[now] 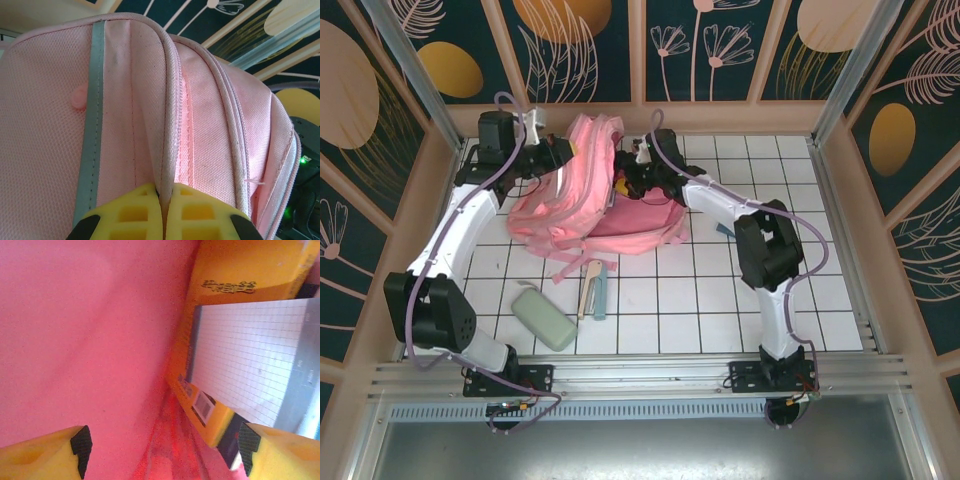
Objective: Pack the student bag
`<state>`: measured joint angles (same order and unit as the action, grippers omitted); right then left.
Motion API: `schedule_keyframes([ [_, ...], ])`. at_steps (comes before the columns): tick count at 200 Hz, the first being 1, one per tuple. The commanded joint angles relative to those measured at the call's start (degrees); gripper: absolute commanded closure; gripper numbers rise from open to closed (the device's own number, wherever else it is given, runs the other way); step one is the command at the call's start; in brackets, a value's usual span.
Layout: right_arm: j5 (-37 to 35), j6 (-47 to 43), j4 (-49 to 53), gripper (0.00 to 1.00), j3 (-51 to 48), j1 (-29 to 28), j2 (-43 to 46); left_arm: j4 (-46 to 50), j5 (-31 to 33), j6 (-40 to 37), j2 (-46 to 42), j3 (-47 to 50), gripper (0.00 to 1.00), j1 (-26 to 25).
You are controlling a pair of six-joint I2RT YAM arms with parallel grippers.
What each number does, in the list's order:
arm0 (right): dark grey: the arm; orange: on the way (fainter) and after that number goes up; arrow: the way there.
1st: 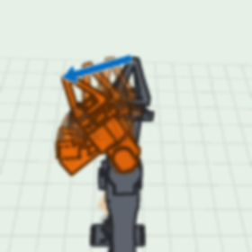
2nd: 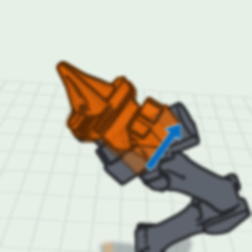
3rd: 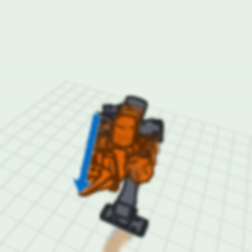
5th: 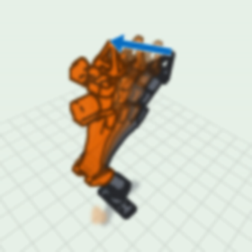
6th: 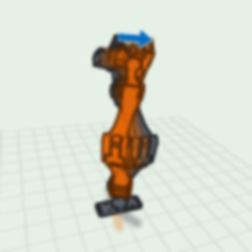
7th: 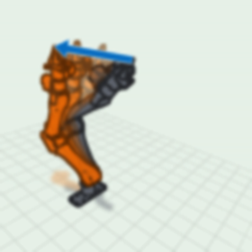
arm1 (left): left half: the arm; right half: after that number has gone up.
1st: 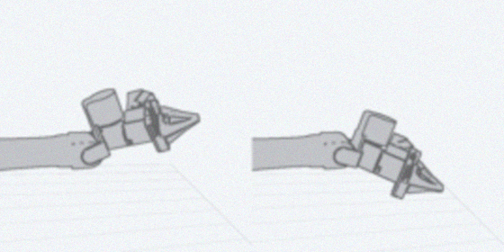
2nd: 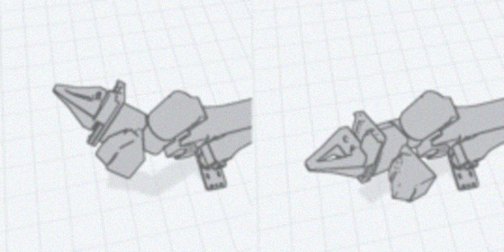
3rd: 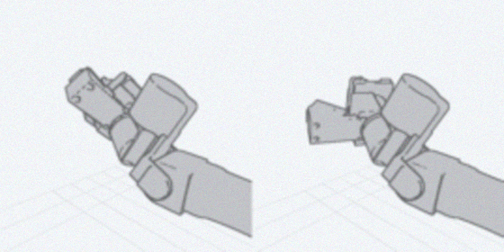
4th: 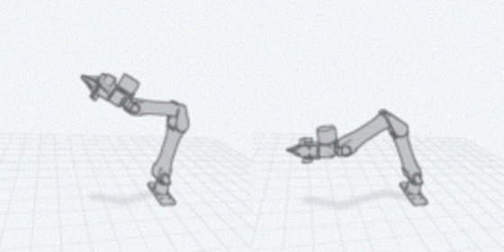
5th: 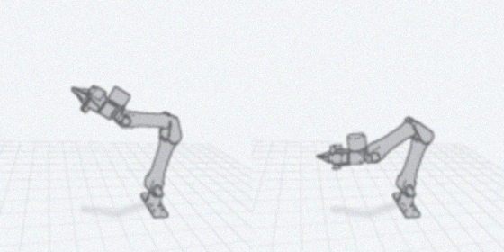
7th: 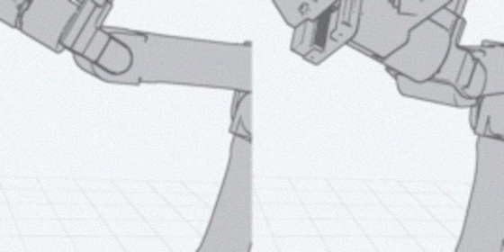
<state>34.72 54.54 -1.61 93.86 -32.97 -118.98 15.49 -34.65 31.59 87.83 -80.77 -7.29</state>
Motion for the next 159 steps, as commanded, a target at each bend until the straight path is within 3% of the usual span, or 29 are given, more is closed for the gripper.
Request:
schedule_keyframes([
  [1,-4.92,-7.3,8.2,0.23,-0.04,0.87,6.09,-10.81,-0.04,2.18,-4.56,-0.44,1.0,2.52],
  [27,-13.11,-12.94,13.12,0.31,-5.25,1.32,13.76,-12.29,2.75,3.38,-5.27,0.32,1.0,2.87],
  [67,-24.99,-22.02,22.67,0.31,-11.29,1.21,25.52,-14.3,11.43,7.07,-4.38,2.54,1.0,3.03],
  [92,-30.38,-26.76,28.66,0.29,-15.38,-4.28,29.05,-15.97,13.2,8.56,-2.75,3.9,1.0,3.07],
  [124,-33.04,-21.15,28.18,0.27,-22.54,-13.66,31.9,-17.91,15.01,10.77,-0.59,6.25,1.0,3.07],
  [159,-35.33,-8.24,29.13,0.21,-20.31,-22.76,25.3,-22.27,11.2,13.02,2.52,10.23,1.0,2.98],
])
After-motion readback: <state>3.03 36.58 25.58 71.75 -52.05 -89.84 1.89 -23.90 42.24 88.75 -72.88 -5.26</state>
